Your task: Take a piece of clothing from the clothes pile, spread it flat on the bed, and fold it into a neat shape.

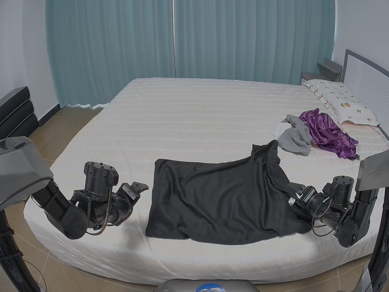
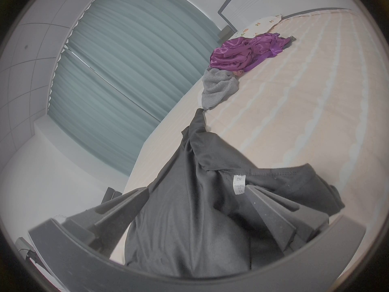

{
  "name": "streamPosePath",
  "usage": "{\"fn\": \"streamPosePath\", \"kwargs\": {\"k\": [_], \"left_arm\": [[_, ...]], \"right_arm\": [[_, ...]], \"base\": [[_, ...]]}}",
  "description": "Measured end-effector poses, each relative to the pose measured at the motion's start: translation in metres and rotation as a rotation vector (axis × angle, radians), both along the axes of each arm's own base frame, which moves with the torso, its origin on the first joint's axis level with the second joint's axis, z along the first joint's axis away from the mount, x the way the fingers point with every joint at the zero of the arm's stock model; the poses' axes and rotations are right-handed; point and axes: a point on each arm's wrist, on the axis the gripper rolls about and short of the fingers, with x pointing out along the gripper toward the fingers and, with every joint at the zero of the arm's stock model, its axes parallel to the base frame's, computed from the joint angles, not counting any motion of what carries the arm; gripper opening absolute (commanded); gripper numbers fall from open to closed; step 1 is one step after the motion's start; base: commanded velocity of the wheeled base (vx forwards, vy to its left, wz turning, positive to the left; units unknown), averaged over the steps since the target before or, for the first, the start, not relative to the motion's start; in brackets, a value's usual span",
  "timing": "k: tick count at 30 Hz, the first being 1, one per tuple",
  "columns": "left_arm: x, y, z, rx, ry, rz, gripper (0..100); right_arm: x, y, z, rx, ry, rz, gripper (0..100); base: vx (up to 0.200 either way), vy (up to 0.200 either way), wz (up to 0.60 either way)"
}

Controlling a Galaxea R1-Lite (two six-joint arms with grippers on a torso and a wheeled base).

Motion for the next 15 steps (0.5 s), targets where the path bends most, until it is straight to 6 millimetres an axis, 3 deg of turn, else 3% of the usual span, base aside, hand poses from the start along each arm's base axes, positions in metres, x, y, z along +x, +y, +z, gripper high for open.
{"fn": "streamPosePath", "kwargs": {"k": [5,15], "left_arm": [[-0.008,0.003,-0.002,0.0,0.007,-0.002,100],[-0.012,0.002,-0.003,-0.03,0.026,-0.044,100]], "right_arm": [[-0.011,0.003,0.002,0.002,0.019,0.017,100],[-0.018,0.01,0.005,0.001,0.023,0.045,100]], "base": [[-0.2,0.0,0.0],[0.0,0.0,0.0]]}}
